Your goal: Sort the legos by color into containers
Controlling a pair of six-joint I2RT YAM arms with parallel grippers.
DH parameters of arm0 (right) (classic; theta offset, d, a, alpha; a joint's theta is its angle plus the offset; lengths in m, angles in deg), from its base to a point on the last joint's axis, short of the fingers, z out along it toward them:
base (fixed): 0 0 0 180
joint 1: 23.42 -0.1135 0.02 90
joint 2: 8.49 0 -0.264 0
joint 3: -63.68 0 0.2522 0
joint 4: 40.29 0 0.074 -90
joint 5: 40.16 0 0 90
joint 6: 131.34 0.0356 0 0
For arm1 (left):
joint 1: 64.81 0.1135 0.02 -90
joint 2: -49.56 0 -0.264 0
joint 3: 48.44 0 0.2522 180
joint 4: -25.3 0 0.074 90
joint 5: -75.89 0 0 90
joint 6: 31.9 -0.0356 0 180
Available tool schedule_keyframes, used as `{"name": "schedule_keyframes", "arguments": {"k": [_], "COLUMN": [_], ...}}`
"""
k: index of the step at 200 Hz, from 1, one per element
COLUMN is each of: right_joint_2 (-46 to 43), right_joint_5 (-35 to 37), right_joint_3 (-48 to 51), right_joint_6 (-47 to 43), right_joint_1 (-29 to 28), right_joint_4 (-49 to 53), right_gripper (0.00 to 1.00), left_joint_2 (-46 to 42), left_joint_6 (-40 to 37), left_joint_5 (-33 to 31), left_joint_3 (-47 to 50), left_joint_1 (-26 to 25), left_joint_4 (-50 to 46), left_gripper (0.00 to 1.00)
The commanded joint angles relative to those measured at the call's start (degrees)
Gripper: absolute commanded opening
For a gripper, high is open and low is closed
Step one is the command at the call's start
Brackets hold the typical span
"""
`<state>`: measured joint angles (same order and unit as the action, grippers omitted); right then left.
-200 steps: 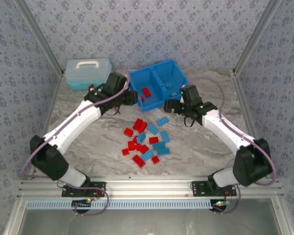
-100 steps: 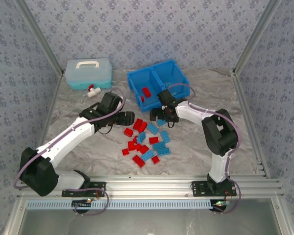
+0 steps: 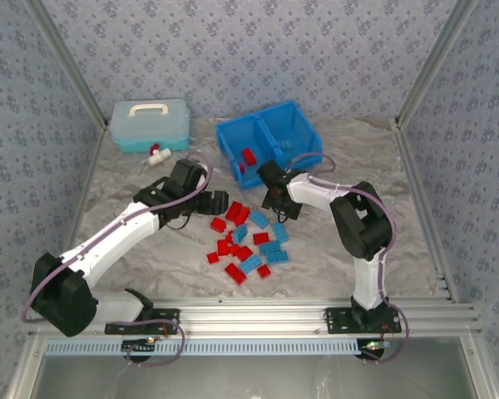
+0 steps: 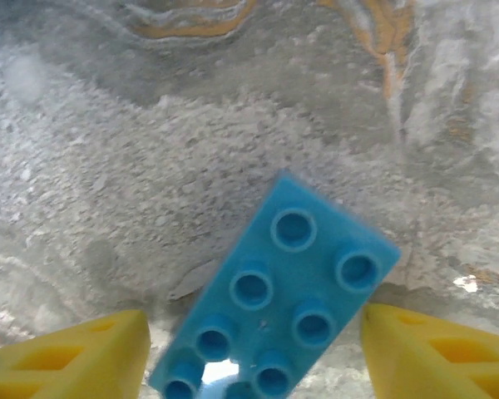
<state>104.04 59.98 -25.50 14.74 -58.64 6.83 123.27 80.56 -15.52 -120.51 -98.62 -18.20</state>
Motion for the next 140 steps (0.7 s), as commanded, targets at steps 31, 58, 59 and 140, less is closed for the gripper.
{"name": "schedule_keyframes", "arguments": {"k": [31,58,59,140], "right_joint_2": [0.9,-2.2,-2.3,-20.8], "right_joint_5": [-0.4,1.4,1.4,10.2], "right_joint_3": [2.6,4.3,4.3,0.5], "right_joint_6": [2.6,0.6,0.5,-30.2], "right_joint_1": [0.1,1.0,1.0,2.3], "right_joint_4": [-1.5,-1.7,-1.8,-5.3], "right_gripper": [0.5,0.33,0.33,0.17], "left_joint_2": [-3.0,-3.1,-3.1,-7.4], "left_joint_6": [-0.6,-0.4,-0.4,-0.3], "left_joint_5": [-1.7,-1.6,-1.6,1.7], "left_joint_3": [1.3,1.5,1.5,4.1], "left_joint_1": [0.1,0.1,0.1,0.1], "left_joint_4": [1.3,1.4,1.4,7.8], "left_gripper": [0.89,0.89,0.89,0.99]}}
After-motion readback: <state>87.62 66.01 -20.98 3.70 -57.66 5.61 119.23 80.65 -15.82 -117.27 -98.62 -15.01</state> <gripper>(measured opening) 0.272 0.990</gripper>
